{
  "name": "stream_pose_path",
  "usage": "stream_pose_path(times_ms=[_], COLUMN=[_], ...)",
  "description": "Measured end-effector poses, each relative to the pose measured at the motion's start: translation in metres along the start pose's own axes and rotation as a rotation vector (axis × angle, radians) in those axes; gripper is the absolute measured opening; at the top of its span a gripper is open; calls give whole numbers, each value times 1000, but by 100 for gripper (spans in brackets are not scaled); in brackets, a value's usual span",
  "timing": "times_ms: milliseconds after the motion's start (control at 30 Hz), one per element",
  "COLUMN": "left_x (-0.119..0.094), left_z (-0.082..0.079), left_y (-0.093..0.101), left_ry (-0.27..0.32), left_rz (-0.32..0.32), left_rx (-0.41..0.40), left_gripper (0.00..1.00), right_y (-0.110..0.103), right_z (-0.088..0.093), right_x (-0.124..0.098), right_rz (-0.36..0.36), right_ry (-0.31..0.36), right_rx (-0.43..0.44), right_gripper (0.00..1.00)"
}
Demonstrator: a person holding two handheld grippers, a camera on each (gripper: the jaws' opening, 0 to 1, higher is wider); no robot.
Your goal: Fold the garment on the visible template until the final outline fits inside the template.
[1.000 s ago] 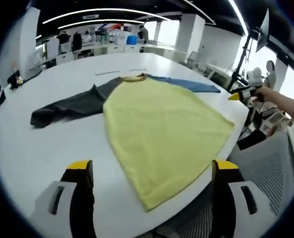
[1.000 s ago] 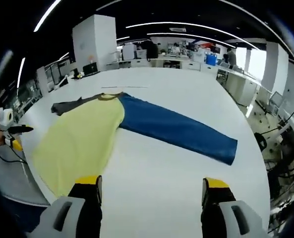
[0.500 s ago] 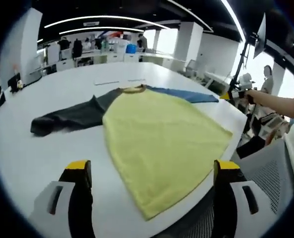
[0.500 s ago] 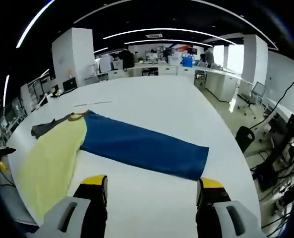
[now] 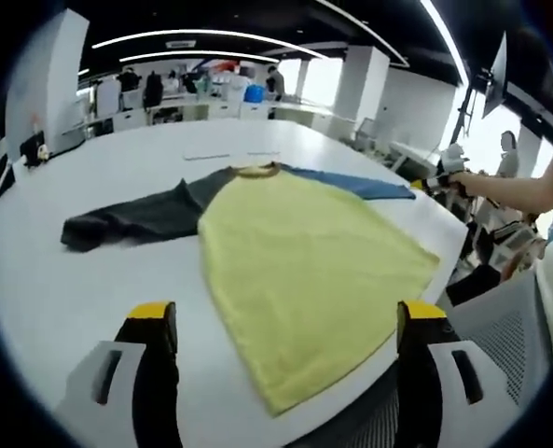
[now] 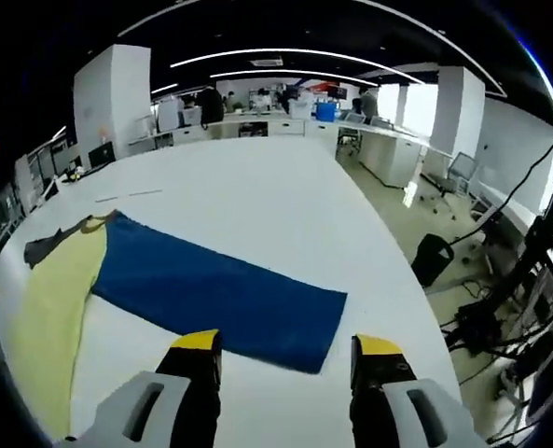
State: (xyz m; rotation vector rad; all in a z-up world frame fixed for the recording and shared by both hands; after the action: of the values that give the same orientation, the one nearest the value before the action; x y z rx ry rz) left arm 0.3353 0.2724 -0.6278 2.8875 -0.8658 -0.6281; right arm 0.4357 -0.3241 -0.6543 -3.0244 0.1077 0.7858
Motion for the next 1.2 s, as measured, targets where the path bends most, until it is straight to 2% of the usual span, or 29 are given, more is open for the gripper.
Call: stream_pose_path(times_ms=[133,300,433,500,633,667,967,1133,1200], left_x=[0,1,1,1,1,0,-7,-9,-10], left_z=[-3,-2,-1,-2,-3,-2,-1,-2,-1], left_y=[-2,-5,-4,-4,-4,-5,-8,-9,-11], left_ry=[12,6,1,28,40,35,17,12,-19], left_rz=[-4,-7,-2,0,-8,-9,-20,-29,-49], left_rx=[9,5,-1,-18,-20,-20,-6,3,31], left_gripper=[93,91,91,91,91,90,89,89,90], right_y=[6,9,11,11,11,12,12,11,11], right_z=[6,10,14,15,21,20,21,20,19], right_x=[6,9,11,11,11,11,12,13,13], right_rz=[43,81,102,111,131,142,184,183,186], right_ry=[-3,-16,-29,-31,-60,-43,-51,-59,-69], right_rx=[70,60,86,67,54,74,117,118,118], right_gripper=[46,39,34,30,22,21,15,6,5])
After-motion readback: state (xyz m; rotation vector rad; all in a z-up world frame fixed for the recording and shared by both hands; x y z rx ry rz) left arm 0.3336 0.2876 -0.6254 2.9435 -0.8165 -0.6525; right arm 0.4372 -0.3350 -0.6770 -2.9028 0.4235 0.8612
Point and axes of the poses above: the point that each gripper's makers call its tool centre point, and the gripper's own axes: x roughly forward along the fingers, y roughly to its right, z roughly out of its underside, the point moved 9 cm from there along -x, roughly backward along the fingers, and after that the axes turned 12 degrees about y, right-handed, at the moved point
